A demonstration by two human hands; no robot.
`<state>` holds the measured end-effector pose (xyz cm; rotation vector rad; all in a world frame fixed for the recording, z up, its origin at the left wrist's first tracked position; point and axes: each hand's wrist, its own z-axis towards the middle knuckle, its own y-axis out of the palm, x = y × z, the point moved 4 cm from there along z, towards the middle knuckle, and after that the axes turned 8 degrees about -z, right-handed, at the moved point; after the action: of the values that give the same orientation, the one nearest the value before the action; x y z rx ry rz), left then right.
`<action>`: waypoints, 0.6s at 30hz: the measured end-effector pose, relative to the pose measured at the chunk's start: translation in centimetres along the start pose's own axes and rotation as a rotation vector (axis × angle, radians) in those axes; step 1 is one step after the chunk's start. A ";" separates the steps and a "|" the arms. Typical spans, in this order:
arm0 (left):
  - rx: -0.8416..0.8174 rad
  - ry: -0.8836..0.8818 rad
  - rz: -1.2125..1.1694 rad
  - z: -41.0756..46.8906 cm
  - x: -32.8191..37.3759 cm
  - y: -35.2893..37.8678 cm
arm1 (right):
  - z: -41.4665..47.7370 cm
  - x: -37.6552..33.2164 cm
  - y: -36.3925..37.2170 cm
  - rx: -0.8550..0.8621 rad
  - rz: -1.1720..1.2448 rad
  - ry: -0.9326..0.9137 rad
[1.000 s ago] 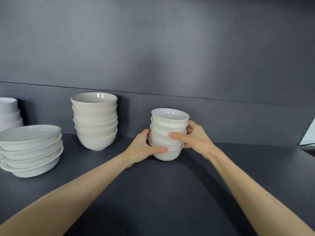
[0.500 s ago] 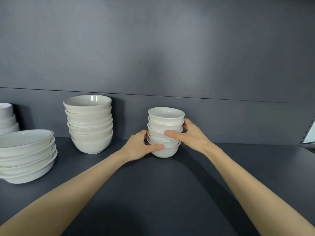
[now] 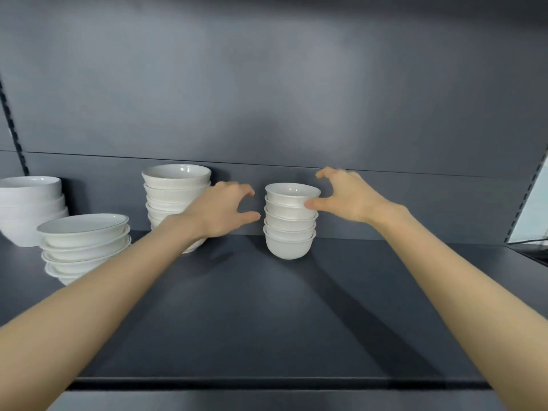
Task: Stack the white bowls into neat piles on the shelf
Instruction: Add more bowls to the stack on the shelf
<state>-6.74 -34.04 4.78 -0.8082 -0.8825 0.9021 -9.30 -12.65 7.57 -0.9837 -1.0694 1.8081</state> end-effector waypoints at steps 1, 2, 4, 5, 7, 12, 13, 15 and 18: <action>0.027 0.005 0.009 -0.6 0.0 -1.0 | 0.0 -0.8 -0.4 0.016 -0.008 -0.021; 0.056 0.007 0.014 -1.1 -0.3 -1.9 | 0.0 -1.7 -0.6 0.032 -0.015 -0.040; 0.110 0.012 0.017 -2.3 -1.1 -3.7 | 0.1 -3.7 -0.9 0.063 -0.026 -0.078; 0.134 0.013 0.015 -2.8 -1.7 -4.4 | 0.2 -4.8 -0.9 0.076 -0.027 -0.099; 0.184 -0.001 0.011 -4.0 -3.1 -5.9 | 0.6 -6.9 -0.5 0.096 -0.012 -0.136; 0.247 -0.050 -0.054 -5.7 -8.8 -7.8 | 2.1 -11.9 3.0 0.087 0.060 -0.164; 0.244 -0.063 -0.076 -5.7 -10.2 -8.0 | 2.4 -12.8 3.9 0.077 0.081 -0.157; 0.226 -0.098 -0.123 -5.6 -12.7 -8.1 | 3.1 -14.3 5.8 0.052 0.136 -0.130; 0.175 -0.140 -0.213 -4.6 -16.0 -8.1 | 4.2 -16.0 8.6 0.017 0.202 -0.084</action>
<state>-5.70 -52.48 5.33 -0.4939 -0.9773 0.8414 -9.08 -31.09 4.59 -1.0444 -1.0335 2.0339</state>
